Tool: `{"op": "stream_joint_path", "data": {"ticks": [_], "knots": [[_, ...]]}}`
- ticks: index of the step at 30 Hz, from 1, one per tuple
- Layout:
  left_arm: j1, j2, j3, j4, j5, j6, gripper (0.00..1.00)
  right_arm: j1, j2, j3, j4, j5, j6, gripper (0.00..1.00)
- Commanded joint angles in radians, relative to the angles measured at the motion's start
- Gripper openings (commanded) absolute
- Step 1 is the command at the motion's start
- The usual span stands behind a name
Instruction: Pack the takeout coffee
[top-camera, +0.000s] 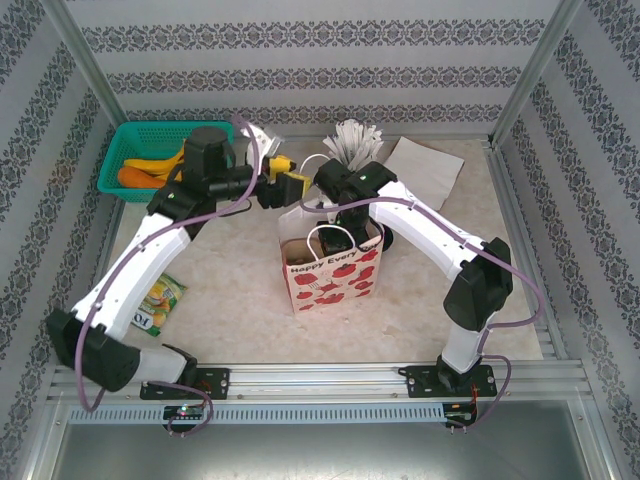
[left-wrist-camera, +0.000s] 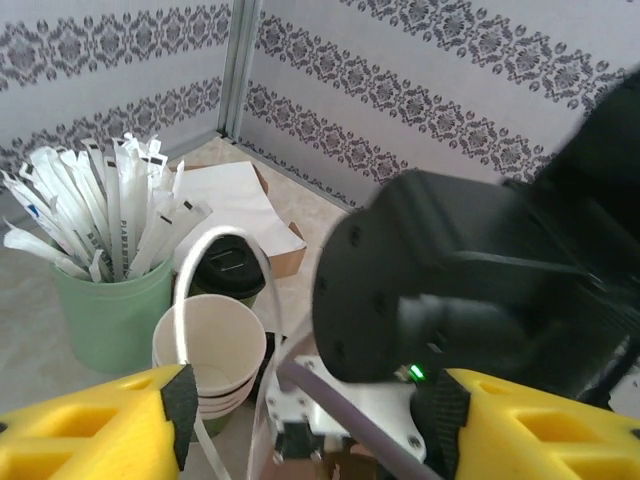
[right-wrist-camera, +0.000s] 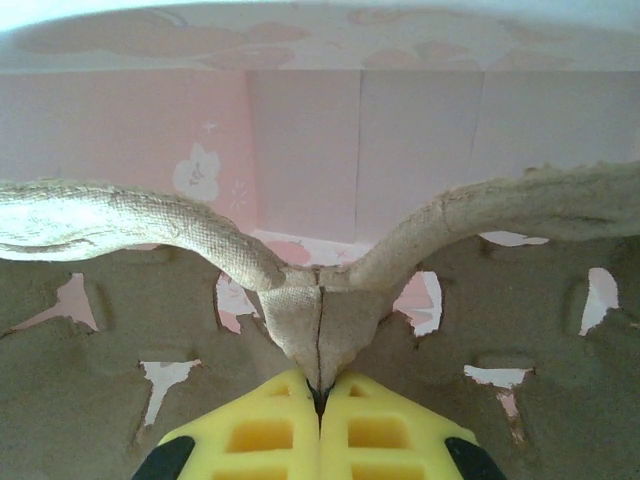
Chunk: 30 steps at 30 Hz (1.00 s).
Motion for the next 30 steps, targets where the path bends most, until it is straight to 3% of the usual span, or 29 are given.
{"op": "stream_joint_path", "data": {"ticks": [1, 9, 14, 16, 23, 26, 27, 28, 29, 30], "knots": [[-0.007, -0.088, -0.058, -0.043, 0.005, 0.074, 0.72, -0.004, -0.011, -0.01, 0.026, 0.005, 0.026, 0.0], [-0.007, -0.31, -0.225, -0.136, -0.016, 0.178, 0.8, -0.004, -0.019, -0.016, 0.037, 0.002, 0.042, 0.0], [-0.012, -0.334, -0.226, -0.216, 0.212, 0.2, 0.78, -0.004, -0.019, -0.016, 0.047, 0.002, 0.052, 0.0], [-0.038, -0.317, -0.211, -0.213, 0.233, 0.186, 0.76, -0.002, -0.017, -0.013, 0.047, 0.003, 0.056, 0.0], [-0.151, -0.247, -0.185, -0.133, 0.022, 0.215, 0.73, 0.002, -0.009, 0.005, 0.035, 0.008, 0.066, 0.0], [-0.161, -0.2, -0.158, -0.111, 0.026, 0.224, 0.7, 0.006, -0.011, 0.005, 0.032, 0.008, 0.071, 0.0], [-0.166, -0.182, -0.143, -0.109, 0.051, 0.231, 0.67, 0.006, -0.011, 0.005, 0.031, 0.008, 0.074, 0.0], [-0.171, -0.166, -0.13, -0.111, 0.084, 0.243, 0.57, 0.007, -0.012, 0.005, 0.031, 0.008, 0.075, 0.0], [-0.18, -0.149, -0.111, -0.128, 0.124, 0.266, 0.4, 0.007, -0.012, 0.004, 0.034, 0.009, 0.078, 0.0], [-0.186, -0.14, -0.098, -0.148, 0.144, 0.286, 0.3, 0.007, -0.011, 0.005, 0.034, 0.007, 0.081, 0.0]]}}
